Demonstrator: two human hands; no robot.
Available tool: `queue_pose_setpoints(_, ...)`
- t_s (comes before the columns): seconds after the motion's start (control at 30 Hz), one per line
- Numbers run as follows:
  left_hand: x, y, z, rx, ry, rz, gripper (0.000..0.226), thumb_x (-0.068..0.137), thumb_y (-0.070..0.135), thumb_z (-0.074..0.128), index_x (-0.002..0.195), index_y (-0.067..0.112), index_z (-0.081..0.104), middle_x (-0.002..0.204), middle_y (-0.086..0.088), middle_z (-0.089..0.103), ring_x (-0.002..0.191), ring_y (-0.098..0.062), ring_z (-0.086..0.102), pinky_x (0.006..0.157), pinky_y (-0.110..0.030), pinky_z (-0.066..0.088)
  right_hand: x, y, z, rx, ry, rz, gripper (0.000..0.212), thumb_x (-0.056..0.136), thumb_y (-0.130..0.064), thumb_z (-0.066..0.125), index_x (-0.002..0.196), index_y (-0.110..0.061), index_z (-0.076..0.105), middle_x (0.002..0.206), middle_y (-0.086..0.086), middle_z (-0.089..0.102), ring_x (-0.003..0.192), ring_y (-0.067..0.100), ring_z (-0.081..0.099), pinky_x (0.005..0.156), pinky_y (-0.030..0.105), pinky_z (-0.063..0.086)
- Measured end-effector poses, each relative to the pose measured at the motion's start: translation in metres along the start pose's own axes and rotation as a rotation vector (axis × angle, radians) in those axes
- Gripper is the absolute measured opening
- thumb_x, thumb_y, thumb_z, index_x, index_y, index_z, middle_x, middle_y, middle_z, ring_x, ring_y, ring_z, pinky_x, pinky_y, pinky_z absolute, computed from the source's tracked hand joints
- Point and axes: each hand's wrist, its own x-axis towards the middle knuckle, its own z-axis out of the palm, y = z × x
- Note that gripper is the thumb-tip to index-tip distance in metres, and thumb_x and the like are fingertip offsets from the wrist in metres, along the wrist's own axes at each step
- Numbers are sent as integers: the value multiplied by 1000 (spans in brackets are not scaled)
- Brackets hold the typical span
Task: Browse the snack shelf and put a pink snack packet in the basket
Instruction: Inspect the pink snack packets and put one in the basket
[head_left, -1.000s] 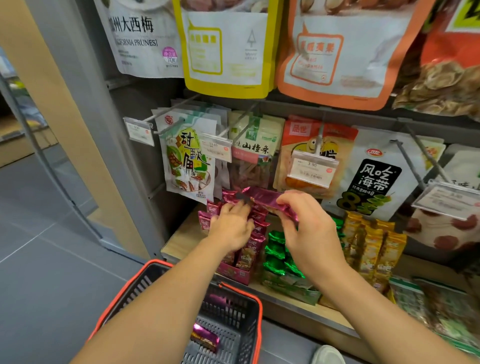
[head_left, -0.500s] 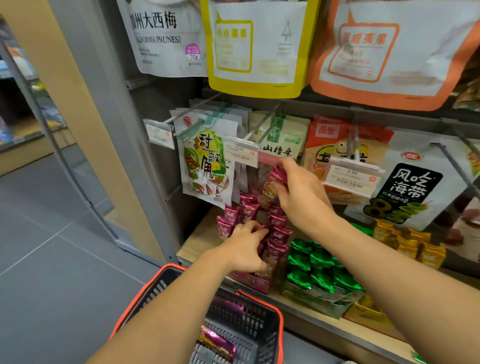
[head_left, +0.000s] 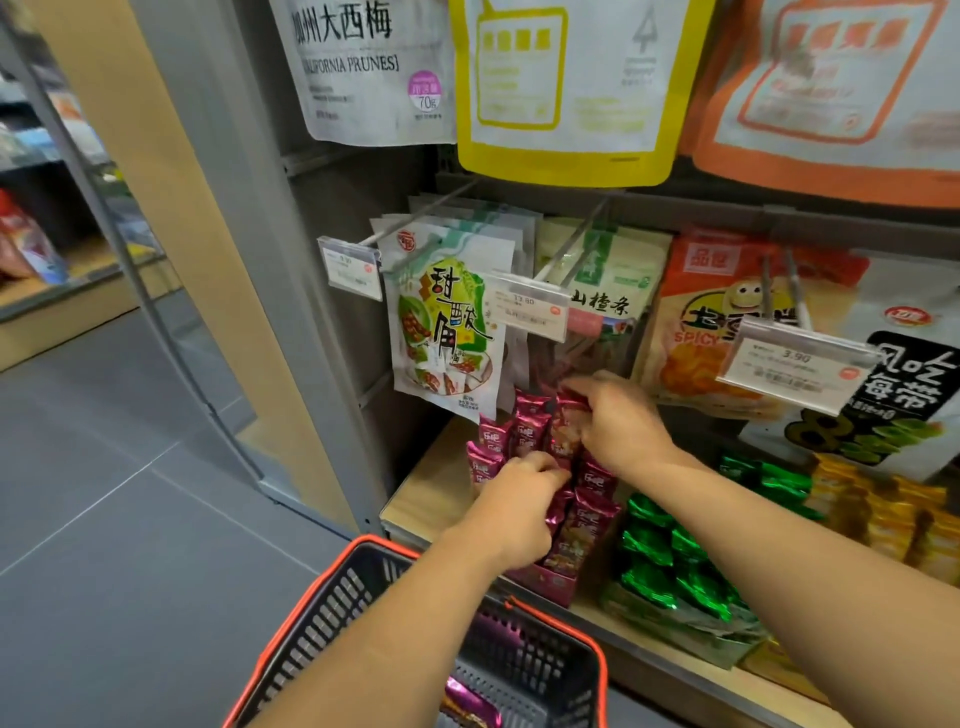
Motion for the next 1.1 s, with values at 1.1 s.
queue_pose_setpoints(1.1,-49,-13,-107,85,475,-101,23,89,26,66,111,27,73,99,-1,63,98,-24,59,86,-37,48,-60,-40,-19,422,-268,-7,65,89,-27,64,147,-24,34,146,2,46,126,16,49,102,28,41)
